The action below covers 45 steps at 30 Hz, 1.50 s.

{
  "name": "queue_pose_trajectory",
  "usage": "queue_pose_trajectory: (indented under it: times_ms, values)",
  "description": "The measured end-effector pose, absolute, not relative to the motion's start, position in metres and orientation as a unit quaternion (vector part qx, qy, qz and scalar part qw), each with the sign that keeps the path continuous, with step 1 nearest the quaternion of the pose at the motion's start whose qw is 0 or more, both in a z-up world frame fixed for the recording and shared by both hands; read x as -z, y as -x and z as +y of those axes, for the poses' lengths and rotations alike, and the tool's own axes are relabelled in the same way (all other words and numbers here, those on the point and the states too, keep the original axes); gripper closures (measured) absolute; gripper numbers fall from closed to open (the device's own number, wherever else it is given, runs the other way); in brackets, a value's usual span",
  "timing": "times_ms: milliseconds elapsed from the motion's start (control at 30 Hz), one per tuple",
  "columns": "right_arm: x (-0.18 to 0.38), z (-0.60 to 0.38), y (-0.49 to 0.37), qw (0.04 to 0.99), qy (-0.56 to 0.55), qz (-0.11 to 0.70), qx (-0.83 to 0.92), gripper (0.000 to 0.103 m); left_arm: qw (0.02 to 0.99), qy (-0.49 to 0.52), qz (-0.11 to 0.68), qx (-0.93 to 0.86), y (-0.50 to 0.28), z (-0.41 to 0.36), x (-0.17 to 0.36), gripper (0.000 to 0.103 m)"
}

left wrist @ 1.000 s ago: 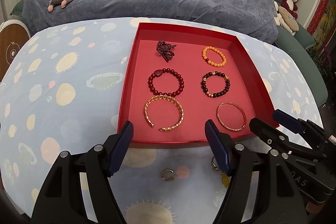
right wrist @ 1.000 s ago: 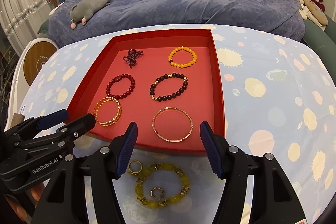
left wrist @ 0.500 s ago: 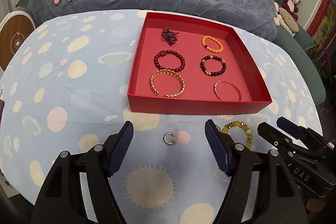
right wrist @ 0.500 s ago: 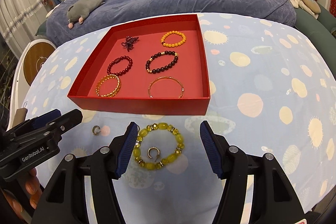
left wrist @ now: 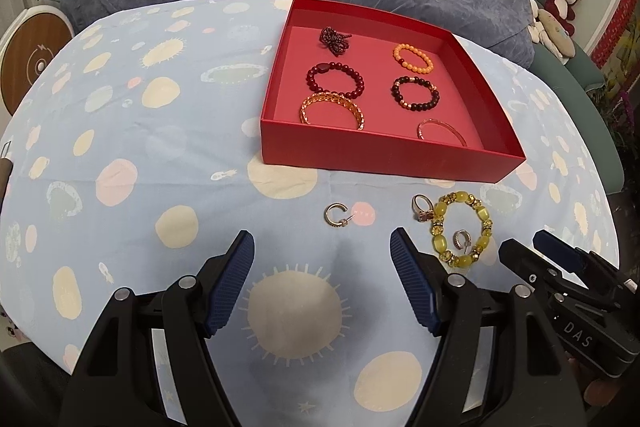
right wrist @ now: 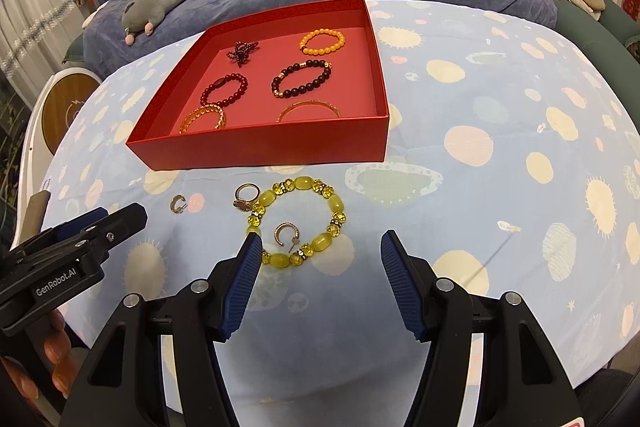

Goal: Organize jewelry
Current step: 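Withdraw both open tools from the box toward the remaining jewelry, then grasp the yellow-green bead bracelet with the right tool while the left tool grasps the gold ring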

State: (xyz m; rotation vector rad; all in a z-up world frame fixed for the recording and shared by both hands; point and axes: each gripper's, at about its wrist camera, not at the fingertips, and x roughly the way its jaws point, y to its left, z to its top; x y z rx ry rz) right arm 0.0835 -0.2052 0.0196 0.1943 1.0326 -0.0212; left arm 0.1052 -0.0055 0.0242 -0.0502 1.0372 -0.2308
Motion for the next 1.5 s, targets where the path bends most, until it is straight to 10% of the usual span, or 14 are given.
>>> queue_pose_trajectory:
  times_ms: [500,967,1500]
  values:
    - [-0.001,-0.209,-0.107,0.859,-0.085,0.505,0.019,0.048,0.857,0.023,0.504,0.108,-0.107,-0.004,-0.012,0.036]
    - [0.014,-0.201,-0.123,0.851,-0.063,0.521,0.001,0.094,0.853,0.026,0.510,0.104,-0.114,0.000,-0.004,0.036]
    - [-0.015,-0.205,-0.077,0.862,-0.089,0.500,-0.016,0.094,0.854,0.019,0.503,0.127,-0.104,-0.018,-0.015,0.036]
